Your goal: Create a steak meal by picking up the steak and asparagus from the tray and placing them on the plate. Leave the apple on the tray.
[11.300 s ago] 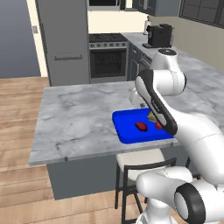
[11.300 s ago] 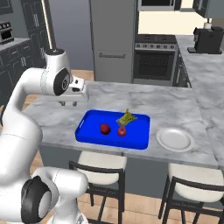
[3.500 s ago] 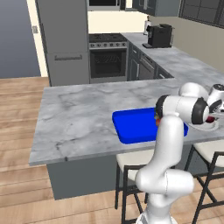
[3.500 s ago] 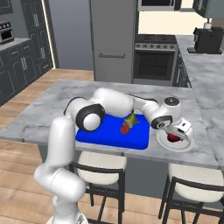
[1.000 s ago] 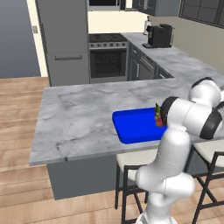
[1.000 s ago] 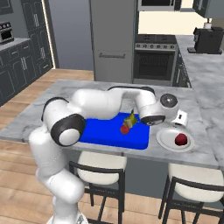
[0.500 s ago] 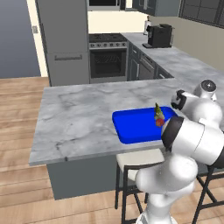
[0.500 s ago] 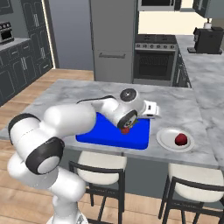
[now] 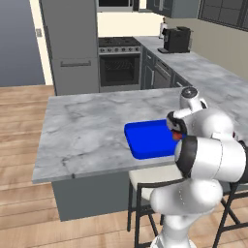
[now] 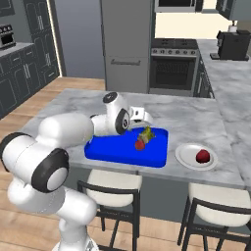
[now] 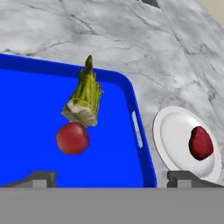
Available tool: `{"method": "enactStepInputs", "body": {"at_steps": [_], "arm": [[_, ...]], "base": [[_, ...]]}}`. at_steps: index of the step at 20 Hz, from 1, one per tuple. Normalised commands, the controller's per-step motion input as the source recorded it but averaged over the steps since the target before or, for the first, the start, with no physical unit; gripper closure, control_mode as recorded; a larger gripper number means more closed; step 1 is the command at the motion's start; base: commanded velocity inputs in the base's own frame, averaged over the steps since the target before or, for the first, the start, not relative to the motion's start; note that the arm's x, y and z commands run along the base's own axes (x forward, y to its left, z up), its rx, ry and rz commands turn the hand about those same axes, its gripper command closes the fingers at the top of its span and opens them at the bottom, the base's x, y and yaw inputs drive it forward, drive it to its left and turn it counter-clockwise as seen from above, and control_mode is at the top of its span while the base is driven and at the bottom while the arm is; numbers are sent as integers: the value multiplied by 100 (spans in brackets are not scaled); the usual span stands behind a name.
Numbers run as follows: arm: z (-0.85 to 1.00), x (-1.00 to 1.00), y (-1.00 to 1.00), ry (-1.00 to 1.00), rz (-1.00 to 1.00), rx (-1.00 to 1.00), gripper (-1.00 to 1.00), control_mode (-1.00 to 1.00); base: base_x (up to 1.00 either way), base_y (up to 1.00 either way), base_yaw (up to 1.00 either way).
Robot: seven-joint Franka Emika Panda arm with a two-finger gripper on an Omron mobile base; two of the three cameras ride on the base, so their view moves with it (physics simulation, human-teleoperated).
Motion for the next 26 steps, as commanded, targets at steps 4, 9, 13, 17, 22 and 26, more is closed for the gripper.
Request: {"method": "enactStepInputs", "body": {"at_steps": [4, 9, 13, 17, 22, 26], "arm": [[-5, 63, 6, 19, -1, 14, -100, -100], [-33, 58, -7, 17, -1, 16, -100, -100], [-34, 26, -10, 8, -4, 3, -100, -100], [-29, 23, -7, 6, 0, 0, -100, -100], [-46, 27, 0, 7, 0, 0, -100, -100], [-40, 31, -4, 5, 0, 0, -100, -100]], "base": [[0, 0, 0], [0, 0, 0], [0, 0, 0], [0, 0, 0], [0, 0, 0], [0, 0, 0]]}}
